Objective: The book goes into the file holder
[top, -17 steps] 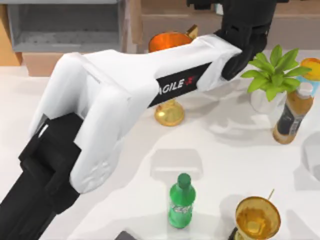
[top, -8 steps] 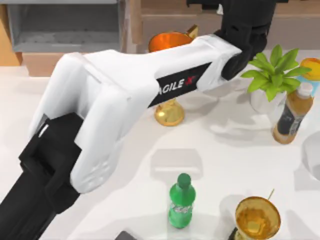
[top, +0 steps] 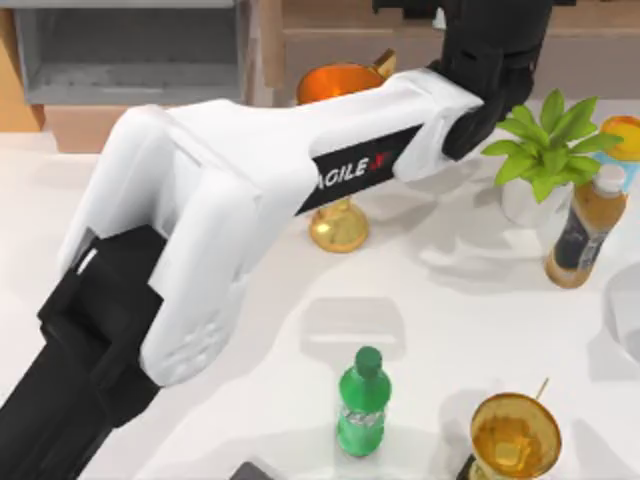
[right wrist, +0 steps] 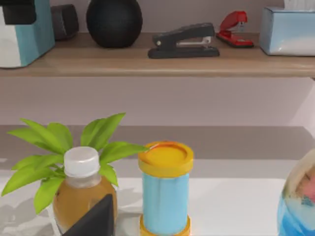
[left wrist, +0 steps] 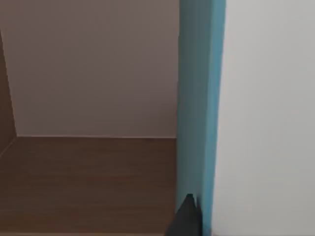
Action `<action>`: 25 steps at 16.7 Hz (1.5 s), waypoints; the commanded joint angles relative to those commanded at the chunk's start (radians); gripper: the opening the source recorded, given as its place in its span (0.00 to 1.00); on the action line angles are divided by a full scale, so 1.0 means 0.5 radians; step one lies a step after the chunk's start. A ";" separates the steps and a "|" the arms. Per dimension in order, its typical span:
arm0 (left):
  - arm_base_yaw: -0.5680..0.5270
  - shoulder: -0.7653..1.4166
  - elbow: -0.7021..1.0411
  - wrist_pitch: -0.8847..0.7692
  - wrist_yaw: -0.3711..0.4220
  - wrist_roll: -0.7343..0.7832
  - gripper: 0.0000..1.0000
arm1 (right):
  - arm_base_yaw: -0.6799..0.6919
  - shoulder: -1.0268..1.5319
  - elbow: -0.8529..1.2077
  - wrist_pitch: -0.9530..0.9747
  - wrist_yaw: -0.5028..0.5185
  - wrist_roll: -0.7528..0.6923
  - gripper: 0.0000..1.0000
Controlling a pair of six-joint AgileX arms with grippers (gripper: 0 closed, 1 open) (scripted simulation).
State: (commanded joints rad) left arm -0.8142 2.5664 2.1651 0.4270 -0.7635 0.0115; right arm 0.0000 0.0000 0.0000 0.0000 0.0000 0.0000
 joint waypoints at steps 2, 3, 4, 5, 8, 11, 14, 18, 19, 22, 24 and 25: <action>0.000 -0.006 0.017 -0.023 0.000 0.001 0.00 | 0.000 0.000 0.000 0.000 0.000 0.000 1.00; 0.000 -0.012 0.036 -0.048 0.000 0.002 0.00 | 0.000 0.000 0.000 0.000 0.000 0.000 1.00; 0.000 -0.018 0.055 -0.073 -0.001 0.002 0.00 | 0.000 0.000 0.000 0.000 0.000 0.000 1.00; 0.000 -0.022 0.070 -0.092 -0.001 0.001 0.00 | 0.000 0.000 0.000 0.000 0.000 0.000 1.00; 0.000 -0.024 0.075 -0.098 0.000 0.000 0.00 | 0.000 0.000 0.000 0.000 0.000 0.000 1.00; -0.001 -0.023 0.059 -0.089 -0.001 0.013 0.00 | 0.000 0.000 0.000 0.000 0.000 0.000 1.00; -0.019 -0.101 -0.055 -0.035 0.014 0.110 0.00 | 0.000 0.000 0.000 0.000 0.000 0.000 1.00; -0.076 -0.303 -0.397 0.095 0.057 0.366 0.00 | 0.000 0.000 0.000 0.000 0.000 0.000 1.00; -0.097 -0.369 -0.509 0.133 0.072 0.444 0.00 | 0.000 0.000 0.000 0.000 0.000 0.000 1.00; -0.170 -0.619 -0.905 0.252 0.128 0.698 0.00 | 0.000 0.000 0.000 0.000 0.000 0.000 1.00; -0.217 -0.826 -1.206 0.330 0.171 0.872 0.00 | 0.000 0.000 0.000 0.000 0.000 0.000 1.00; -0.234 -0.944 -1.357 0.369 0.192 0.959 0.00 | 0.000 0.000 0.000 0.000 0.000 0.000 1.00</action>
State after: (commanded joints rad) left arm -0.9311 2.0945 1.4864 0.6113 -0.6673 0.4912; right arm 0.0000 0.0000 0.0000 0.0000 0.0000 0.0000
